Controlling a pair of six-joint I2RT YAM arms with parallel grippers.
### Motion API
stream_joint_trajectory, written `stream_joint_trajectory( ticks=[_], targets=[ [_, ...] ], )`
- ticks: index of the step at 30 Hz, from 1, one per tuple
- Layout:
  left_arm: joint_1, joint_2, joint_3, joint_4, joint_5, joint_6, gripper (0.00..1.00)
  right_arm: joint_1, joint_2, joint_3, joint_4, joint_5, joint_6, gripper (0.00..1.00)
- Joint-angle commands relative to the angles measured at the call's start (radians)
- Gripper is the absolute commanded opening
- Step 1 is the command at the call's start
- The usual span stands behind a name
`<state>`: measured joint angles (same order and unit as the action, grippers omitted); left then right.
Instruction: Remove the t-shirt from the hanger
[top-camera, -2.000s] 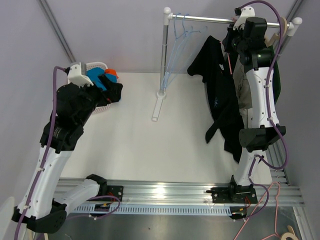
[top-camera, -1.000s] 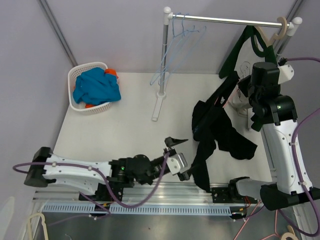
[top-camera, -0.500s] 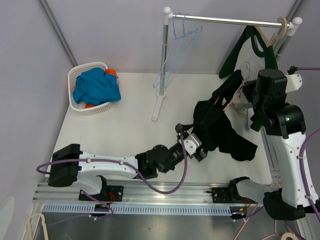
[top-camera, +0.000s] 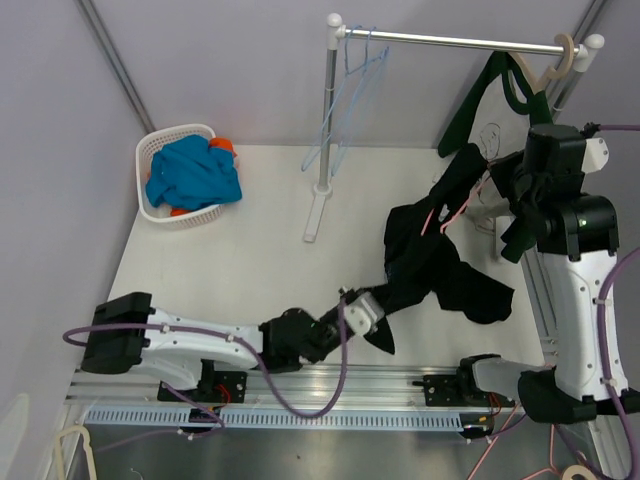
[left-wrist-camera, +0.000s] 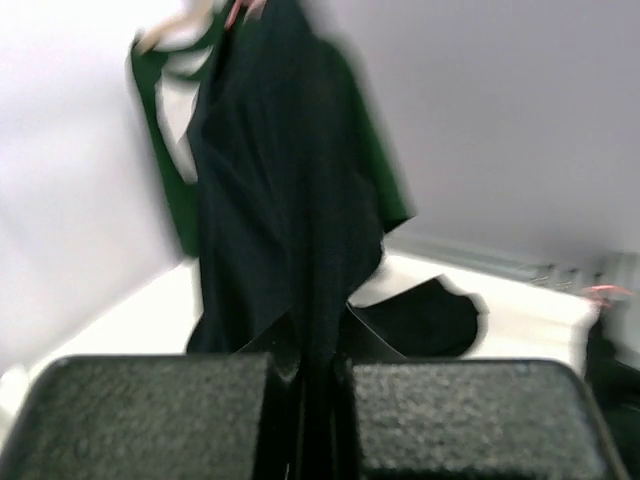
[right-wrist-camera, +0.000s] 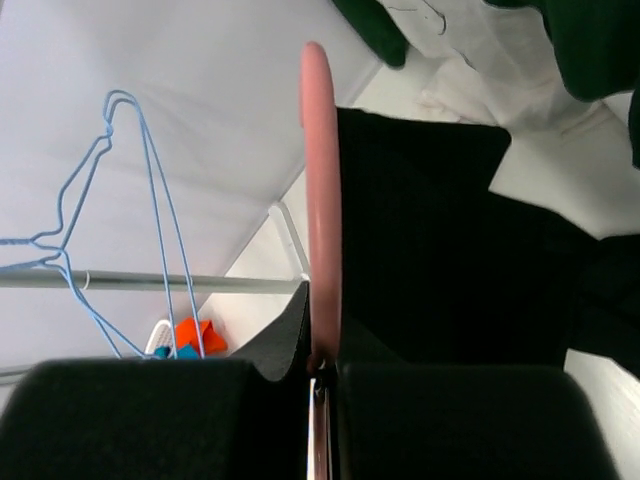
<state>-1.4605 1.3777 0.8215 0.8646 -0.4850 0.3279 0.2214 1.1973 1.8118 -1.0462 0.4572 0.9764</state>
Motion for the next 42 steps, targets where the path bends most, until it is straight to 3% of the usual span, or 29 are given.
stream_joint_trajectory(
  ticks=[1,3,4,6,7,10,12,14,15,16,18,22,25,31,32,37,38,40,42],
  targets=[
    [-0.144,-0.097,-0.112,0.299,0.048,0.165,0.01,-0.144,0.074,0.067,0.017,-0.211,0.056,0.0],
    [-0.187,-0.152,-0.136,0.309,0.027,0.187,0.01,-0.273,0.09,0.055,0.041,-0.329,0.076,0.0],
    [-0.219,-0.173,-0.178,0.312,0.026,0.186,0.01,-0.319,0.096,0.022,0.089,-0.486,0.085,0.0],
    [-0.233,-0.231,-0.206,0.31,0.023,0.166,0.0,-0.457,0.1,-0.012,0.135,-0.645,0.114,0.0],
    [-0.233,-0.245,-0.246,0.312,0.014,0.149,0.01,-0.494,0.104,-0.025,0.176,-0.775,0.146,0.0],
    [-0.219,-0.24,-0.272,0.362,-0.05,0.183,0.01,-0.576,0.117,-0.081,0.294,-0.957,0.226,0.0],
    [-0.184,-0.235,-0.222,0.254,-0.096,0.156,0.01,-0.53,0.123,-0.008,0.272,-0.884,0.173,0.0],
    [-0.066,-0.264,-0.124,0.04,-0.116,-0.055,0.01,-0.365,0.13,0.097,0.16,-0.612,0.025,0.0],
    [-0.002,-0.284,-0.022,-0.351,-0.086,-0.199,0.01,-0.306,0.117,0.142,0.163,-0.559,-0.028,0.0],
    [0.178,-0.29,0.082,-0.536,0.13,-0.494,0.01,-0.23,0.105,0.146,0.17,-0.524,-0.063,0.0],
    [0.308,-0.255,0.184,-0.784,0.241,-0.633,0.01,-0.179,0.061,0.132,0.176,-0.517,-0.097,0.0],
    [0.405,-0.177,0.32,-0.982,0.229,-0.642,0.01,-0.1,0.013,0.168,0.108,-0.539,-0.183,0.0],
    [0.439,-0.154,0.39,-1.103,0.263,-0.69,0.01,-0.06,-0.057,0.135,0.11,-0.507,-0.368,0.0],
    [0.459,-0.356,0.363,-1.211,0.332,-0.736,0.01,-0.06,-0.272,-0.184,0.442,-0.362,-0.698,0.0],
    [0.474,-0.376,0.408,-1.296,0.344,-0.736,0.01,-0.06,-0.287,-0.236,0.478,-0.35,-0.723,0.0],
    [0.703,-0.326,0.767,-1.544,0.474,-0.676,0.01,-0.059,-0.2,-0.232,0.62,-0.356,-0.797,0.0],
    [0.753,-0.292,0.945,-1.567,0.521,-0.67,0.01,-0.059,-0.176,-0.247,0.652,-0.397,-0.817,0.0],
    [0.892,-0.138,1.085,-1.665,0.645,-0.673,0.01,-0.06,-0.15,-0.264,0.762,-0.411,-0.812,0.0],
    [0.96,-0.015,1.43,-1.748,0.687,-0.667,0.01,-0.062,-0.095,-0.264,0.834,-0.431,-0.8,0.0]
  ],
)
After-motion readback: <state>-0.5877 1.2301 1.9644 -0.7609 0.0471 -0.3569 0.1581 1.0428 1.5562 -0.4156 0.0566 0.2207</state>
